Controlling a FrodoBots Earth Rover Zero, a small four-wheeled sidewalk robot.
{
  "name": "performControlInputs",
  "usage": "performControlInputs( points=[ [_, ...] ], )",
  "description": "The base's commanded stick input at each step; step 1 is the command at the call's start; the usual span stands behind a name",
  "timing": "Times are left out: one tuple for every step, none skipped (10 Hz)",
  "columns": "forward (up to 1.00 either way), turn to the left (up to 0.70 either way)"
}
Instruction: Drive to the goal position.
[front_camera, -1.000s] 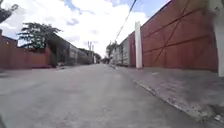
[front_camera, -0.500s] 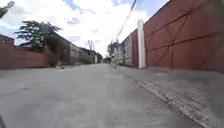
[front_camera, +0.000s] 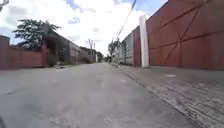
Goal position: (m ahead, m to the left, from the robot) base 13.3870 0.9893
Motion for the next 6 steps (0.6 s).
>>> performControlInputs(
  points=[
    [1.0, 0.0],
    [1.0, 0.0],
    [1.0, 0.0],
    [1.0, 0.05],
    [1.0, 0.23],
    [1.0, 0.25]
  ],
)
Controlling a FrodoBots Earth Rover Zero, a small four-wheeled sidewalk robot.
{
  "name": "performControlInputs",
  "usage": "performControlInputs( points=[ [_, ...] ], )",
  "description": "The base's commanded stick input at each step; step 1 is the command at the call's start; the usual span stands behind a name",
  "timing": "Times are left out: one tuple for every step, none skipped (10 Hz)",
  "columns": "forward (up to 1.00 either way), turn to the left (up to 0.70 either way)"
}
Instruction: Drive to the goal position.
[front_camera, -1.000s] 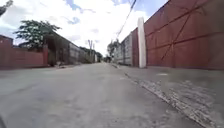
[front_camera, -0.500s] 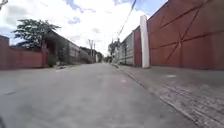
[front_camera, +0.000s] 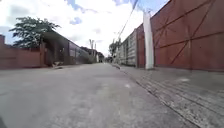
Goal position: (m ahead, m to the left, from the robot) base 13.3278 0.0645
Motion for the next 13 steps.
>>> performControlInputs(
  points=[
    [1.0, 0.05],
    [1.0, 0.0],
    [1.0, 0.0],
    [1.0, 0.0],
    [1.0, 0.0],
    [1.0, 0.0],
    [1.0, 0.0],
    [1.0, 0.0],
    [1.0, 0.0],
    [1.0, 0.0],
    [1.0, 0.0],
    [1.0, 0.0],
    [1.0, 0.0]
  ],
)
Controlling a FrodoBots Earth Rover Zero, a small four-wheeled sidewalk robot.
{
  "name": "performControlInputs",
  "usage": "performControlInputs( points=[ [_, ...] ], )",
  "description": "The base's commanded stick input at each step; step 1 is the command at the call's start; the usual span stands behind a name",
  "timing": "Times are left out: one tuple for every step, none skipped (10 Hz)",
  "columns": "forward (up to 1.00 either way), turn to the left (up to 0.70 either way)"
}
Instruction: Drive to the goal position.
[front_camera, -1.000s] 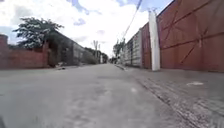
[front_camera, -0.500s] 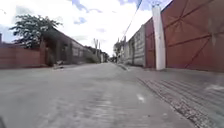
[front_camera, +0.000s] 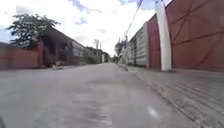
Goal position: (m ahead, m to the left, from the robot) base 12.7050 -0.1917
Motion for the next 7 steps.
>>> performControlInputs(
  points=[
    [1.0, 0.0],
    [1.0, 0.0],
    [1.0, 0.0],
    [1.0, 0.0],
    [1.0, 0.0],
    [1.0, 0.0],
    [1.0, 0.0]
  ],
)
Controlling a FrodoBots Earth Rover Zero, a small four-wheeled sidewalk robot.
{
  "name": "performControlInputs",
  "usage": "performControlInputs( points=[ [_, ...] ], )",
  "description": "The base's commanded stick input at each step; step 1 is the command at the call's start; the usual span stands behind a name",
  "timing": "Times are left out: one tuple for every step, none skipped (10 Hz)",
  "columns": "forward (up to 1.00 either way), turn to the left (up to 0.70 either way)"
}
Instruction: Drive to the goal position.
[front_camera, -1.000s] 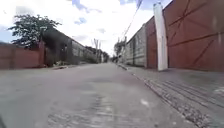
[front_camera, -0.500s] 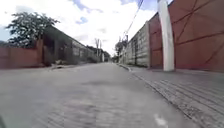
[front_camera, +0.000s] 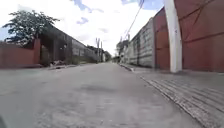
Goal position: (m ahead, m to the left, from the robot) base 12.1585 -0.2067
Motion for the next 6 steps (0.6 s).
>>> performControlInputs(
  points=[
    [1.0, -0.08],
    [1.0, -0.25],
    [1.0, -0.36],
    [1.0, -0.38],
    [1.0, -0.25],
    [1.0, -0.07]
  ],
)
